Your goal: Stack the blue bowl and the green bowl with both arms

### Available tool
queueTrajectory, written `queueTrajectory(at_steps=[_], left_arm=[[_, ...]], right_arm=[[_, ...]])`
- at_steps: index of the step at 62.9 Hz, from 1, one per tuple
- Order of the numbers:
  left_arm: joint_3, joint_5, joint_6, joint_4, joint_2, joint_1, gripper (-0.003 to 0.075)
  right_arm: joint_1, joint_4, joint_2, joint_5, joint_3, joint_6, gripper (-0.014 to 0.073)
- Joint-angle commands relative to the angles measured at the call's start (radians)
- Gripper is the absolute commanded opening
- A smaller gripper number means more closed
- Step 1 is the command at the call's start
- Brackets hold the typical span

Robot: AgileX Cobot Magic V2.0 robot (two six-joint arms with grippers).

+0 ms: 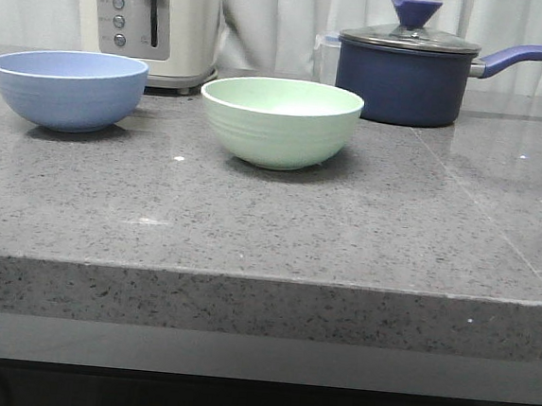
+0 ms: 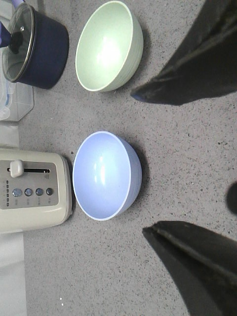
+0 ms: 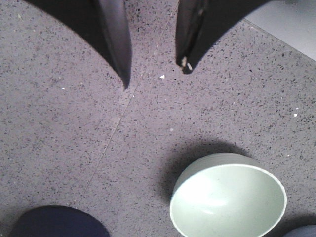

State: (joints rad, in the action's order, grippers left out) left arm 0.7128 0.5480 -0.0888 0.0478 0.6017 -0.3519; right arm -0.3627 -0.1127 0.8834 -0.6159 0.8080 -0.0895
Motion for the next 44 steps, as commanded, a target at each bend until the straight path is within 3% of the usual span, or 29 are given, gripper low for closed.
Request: queueTrajectory(at_steps=[1,23,36,39,44], left_arm=[[0.026,-0.072,-0.001,-0.002,0.008,-0.009,0.0491],[0.026,-0.072,-0.001,-0.002,0.008,-0.009,0.0491],[0.026,-0.072,-0.001,-0.002,0.008,-0.009,0.0491],[0.026,-0.072,-0.001,-0.002,0.008,-0.009,0.0491],[0.026,-0.072,-0.001,-0.002,0.008,-0.009,0.0491]], right_arm=[[-0.001,-0.009,-0.011,0.069,0.023,-0.011,0.0260],[-0.001,-0.009,-0.008,0.071,0.023,-0.011,0.0253],[-0.001,-0.009,0.051,0.099,0.023,-0.011,-0.0022],[-0.001,-0.009,0.072,0.112,0.023,-0.011,-0.0064],[-0.001,-0.009,0.118,0.143,0.027,-0.011,-0.0062]])
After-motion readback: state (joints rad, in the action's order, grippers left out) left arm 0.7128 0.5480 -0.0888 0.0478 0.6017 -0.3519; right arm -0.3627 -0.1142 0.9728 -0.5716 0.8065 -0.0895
